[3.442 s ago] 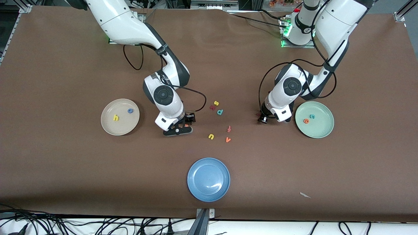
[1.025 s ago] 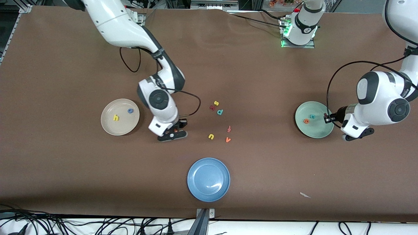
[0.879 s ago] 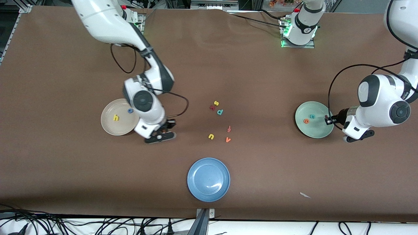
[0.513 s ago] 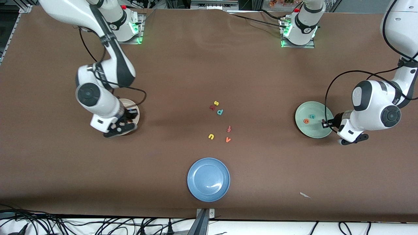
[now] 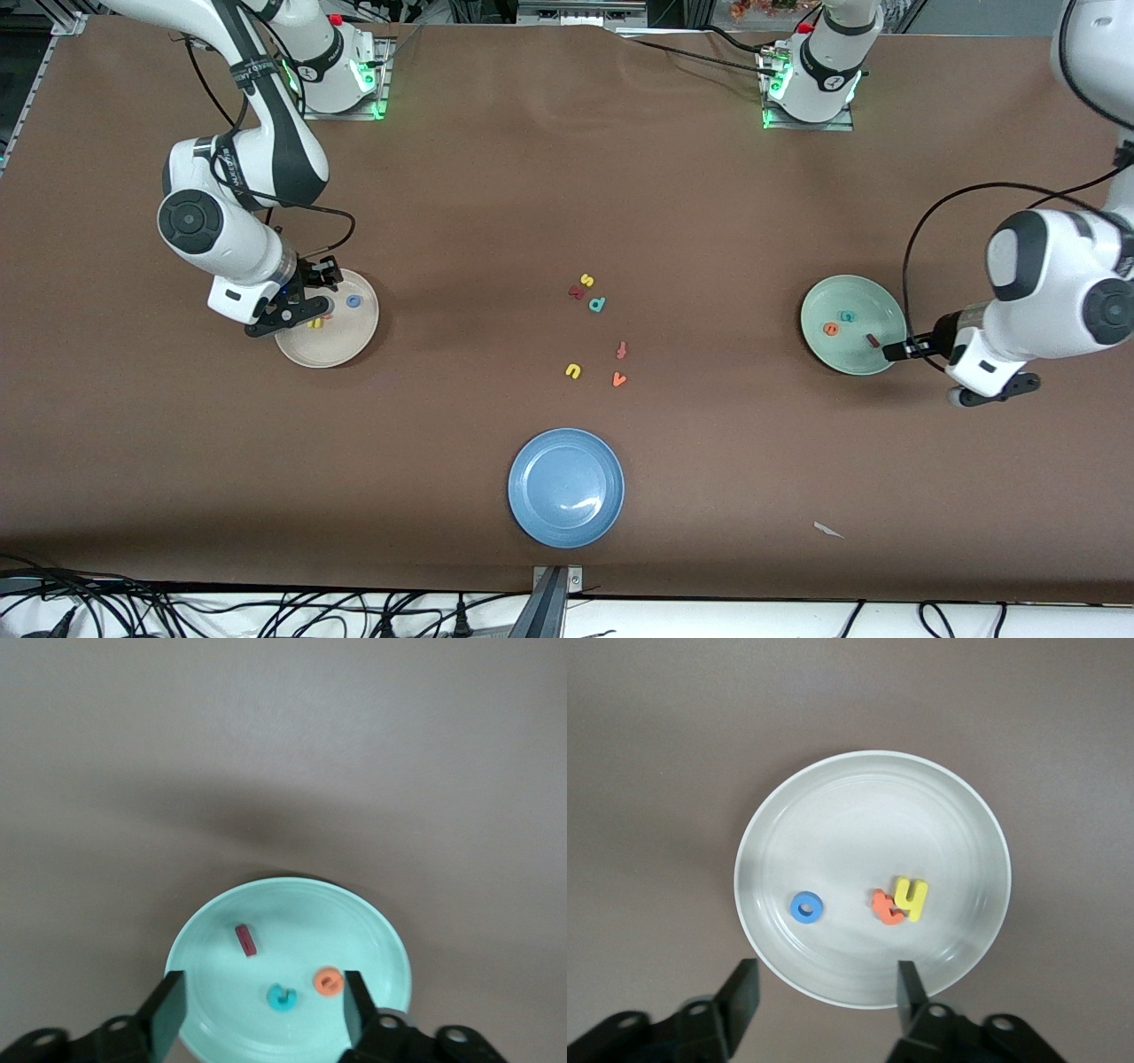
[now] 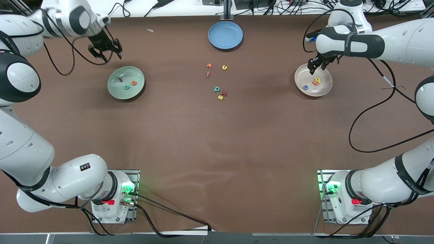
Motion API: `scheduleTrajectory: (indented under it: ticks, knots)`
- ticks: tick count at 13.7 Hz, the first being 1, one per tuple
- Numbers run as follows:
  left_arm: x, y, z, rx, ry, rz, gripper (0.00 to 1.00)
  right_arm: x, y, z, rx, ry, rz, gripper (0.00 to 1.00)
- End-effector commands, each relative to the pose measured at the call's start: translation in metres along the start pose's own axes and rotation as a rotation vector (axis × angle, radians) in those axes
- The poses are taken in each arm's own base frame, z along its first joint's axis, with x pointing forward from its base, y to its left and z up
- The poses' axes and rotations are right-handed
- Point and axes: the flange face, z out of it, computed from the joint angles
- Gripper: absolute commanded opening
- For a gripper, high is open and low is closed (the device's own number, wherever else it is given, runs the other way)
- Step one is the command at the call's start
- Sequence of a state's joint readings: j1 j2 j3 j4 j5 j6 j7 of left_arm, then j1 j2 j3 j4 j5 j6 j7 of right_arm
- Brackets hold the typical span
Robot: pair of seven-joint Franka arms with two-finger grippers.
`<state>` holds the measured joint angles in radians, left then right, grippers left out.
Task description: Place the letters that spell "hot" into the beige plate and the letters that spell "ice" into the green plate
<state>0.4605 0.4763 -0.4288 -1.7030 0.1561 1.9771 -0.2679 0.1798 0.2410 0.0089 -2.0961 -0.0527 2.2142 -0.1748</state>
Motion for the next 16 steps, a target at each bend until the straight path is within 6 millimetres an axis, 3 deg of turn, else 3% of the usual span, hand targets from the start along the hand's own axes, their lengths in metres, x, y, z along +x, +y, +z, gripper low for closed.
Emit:
scheduleTrajectory:
  ticks: [1,3,6,9,13,14,16]
  knots:
    - [-0.001,0.01,-0.085,0.035,0.011,0.03,1.0,-0.006,0.007,-0.015,0.03,0.04,0.035,1.0]
    - [-0.009,0.03,-0.132,0.047,0.011,0.08,1.0,-0.005,0.018,-0.024,0.095,0.075,0.112,1.0]
    - [-0.027,0.039,-0.183,0.045,0.08,0.169,0.99,-0.002,0.02,-0.074,0.108,0.127,0.206,1.0]
    - [-0.054,0.041,-0.234,0.046,0.163,0.183,1.0,-0.004,0.021,-0.139,0.114,0.111,0.25,1.0]
    - [-0.076,0.056,-0.259,0.014,0.202,0.19,0.98,-0.019,0.048,-0.236,0.113,0.09,0.276,1.0]
    - [-0.079,0.053,-0.26,0.023,0.202,0.177,0.97,-0.026,0.058,-0.254,0.11,0.079,0.288,1.0]
    - [-0.092,0.066,-0.271,0.0,0.219,0.181,0.97,-0.042,0.07,-0.272,0.107,0.065,0.31,1.0]
